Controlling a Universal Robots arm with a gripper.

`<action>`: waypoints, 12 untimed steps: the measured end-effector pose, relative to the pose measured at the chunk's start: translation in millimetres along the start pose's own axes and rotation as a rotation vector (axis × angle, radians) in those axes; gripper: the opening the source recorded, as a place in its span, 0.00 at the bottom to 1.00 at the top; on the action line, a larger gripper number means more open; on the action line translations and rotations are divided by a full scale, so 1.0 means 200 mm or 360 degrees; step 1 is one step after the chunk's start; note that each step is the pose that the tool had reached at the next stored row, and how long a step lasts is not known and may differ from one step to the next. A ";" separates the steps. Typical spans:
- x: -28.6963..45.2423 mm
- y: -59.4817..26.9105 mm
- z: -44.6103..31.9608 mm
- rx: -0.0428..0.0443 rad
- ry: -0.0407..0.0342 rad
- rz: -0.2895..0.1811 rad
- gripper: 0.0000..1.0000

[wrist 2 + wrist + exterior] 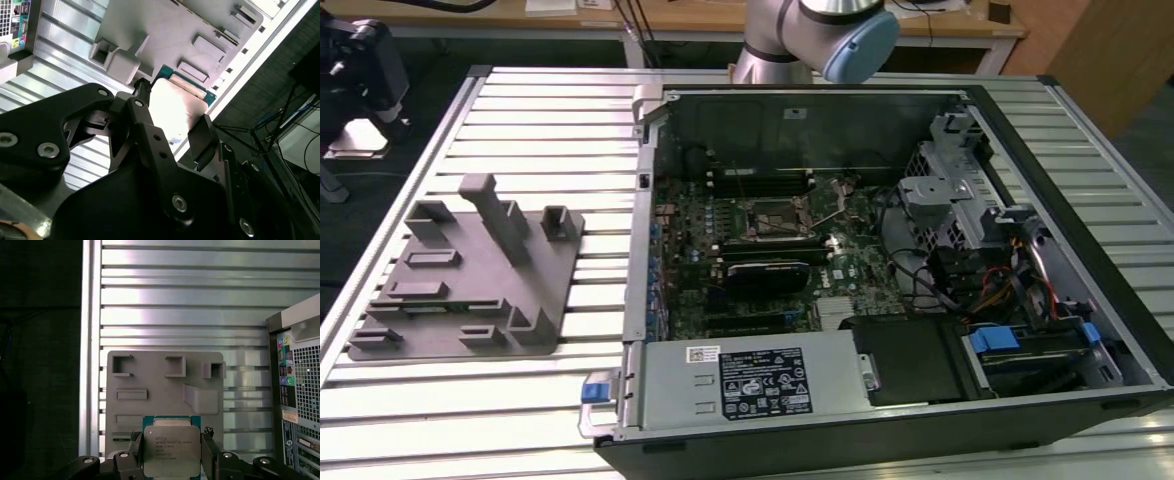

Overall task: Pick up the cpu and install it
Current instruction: 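Pick up the cpu and move it towards the insertion slot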

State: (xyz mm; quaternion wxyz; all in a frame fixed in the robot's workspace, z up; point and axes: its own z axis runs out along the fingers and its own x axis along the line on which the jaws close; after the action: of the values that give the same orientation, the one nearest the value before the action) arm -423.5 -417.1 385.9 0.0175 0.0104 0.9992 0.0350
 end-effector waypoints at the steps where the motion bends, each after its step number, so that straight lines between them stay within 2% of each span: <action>1: -0.007 0.000 0.000 0.0000 0.0000 0.0000 0.55; 12: -0.106 0.002 0.003 0.0000 0.0000 0.0000 0.55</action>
State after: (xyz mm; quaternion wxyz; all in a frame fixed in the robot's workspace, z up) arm -402.2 -417.2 385.9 0.0175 0.0104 0.9992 0.0349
